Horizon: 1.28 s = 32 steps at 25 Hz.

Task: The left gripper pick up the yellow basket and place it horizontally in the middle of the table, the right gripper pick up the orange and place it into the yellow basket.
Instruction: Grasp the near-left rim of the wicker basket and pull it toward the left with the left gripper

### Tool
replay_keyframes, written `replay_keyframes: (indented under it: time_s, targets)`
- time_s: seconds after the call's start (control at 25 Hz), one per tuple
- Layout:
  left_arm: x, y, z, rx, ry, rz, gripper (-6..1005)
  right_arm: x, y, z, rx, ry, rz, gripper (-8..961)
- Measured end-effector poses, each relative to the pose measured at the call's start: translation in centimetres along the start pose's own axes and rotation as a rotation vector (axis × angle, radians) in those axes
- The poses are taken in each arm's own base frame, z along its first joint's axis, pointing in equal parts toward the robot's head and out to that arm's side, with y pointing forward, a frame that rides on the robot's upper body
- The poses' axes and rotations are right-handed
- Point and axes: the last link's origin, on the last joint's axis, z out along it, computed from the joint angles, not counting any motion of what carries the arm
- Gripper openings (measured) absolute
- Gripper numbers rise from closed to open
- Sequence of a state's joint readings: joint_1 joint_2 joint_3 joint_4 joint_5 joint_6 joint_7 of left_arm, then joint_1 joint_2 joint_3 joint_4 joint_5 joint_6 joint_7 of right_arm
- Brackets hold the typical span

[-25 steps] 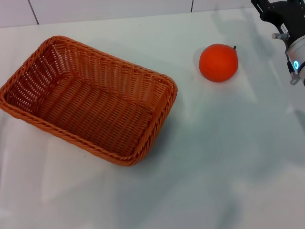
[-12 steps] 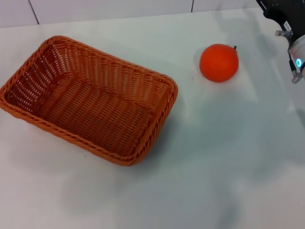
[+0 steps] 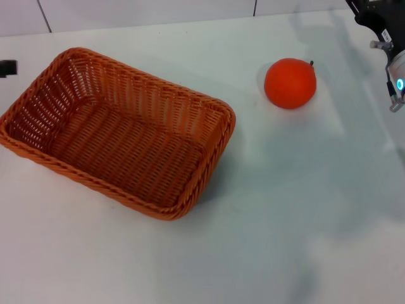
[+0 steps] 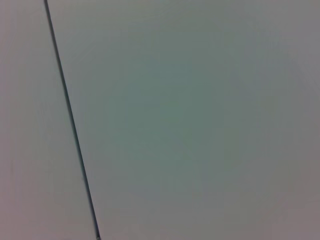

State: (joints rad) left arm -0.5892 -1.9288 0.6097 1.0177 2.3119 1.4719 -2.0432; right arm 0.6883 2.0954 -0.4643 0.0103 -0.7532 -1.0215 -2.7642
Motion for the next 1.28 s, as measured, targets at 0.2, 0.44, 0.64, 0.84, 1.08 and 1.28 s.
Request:
replay_keyframes:
  time_s: [0.2,0.44,0.64,0.84,1.08,1.28]
  targets:
    - [1.8,0.9,1.8,0.024,-0.142,0.004,725,-0.3,0.1,-0.2,-0.005,-0.010,0.004,836]
    - [2.5,1.6,3.8,0.046,-0.258,-0.005,736,-0.8,0.4,-0.7,-0.019,-0.029,0.010,835]
    - [2.3,1.7,5.4,0.075,-0.295,0.015,736,-1.0,0.7,-0.9,-0.026,-0.035,0.019,835]
    - [1.9,1.6,6.8,0.118,-0.325,0.047,731,-1.1,0.8,-1.1,-0.031,-0.038,0.022,835]
    - [1.1,1.9,8.2,0.126,-0.380,0.068,726,-1.2,0.9,-1.2,-0.032,-0.041,0.023,835]
    - [1.7,2.2,8.5,0.149,-0.367,0.099,721,-1.2,0.7,-1.0,-0.032,-0.049,0.023,835]
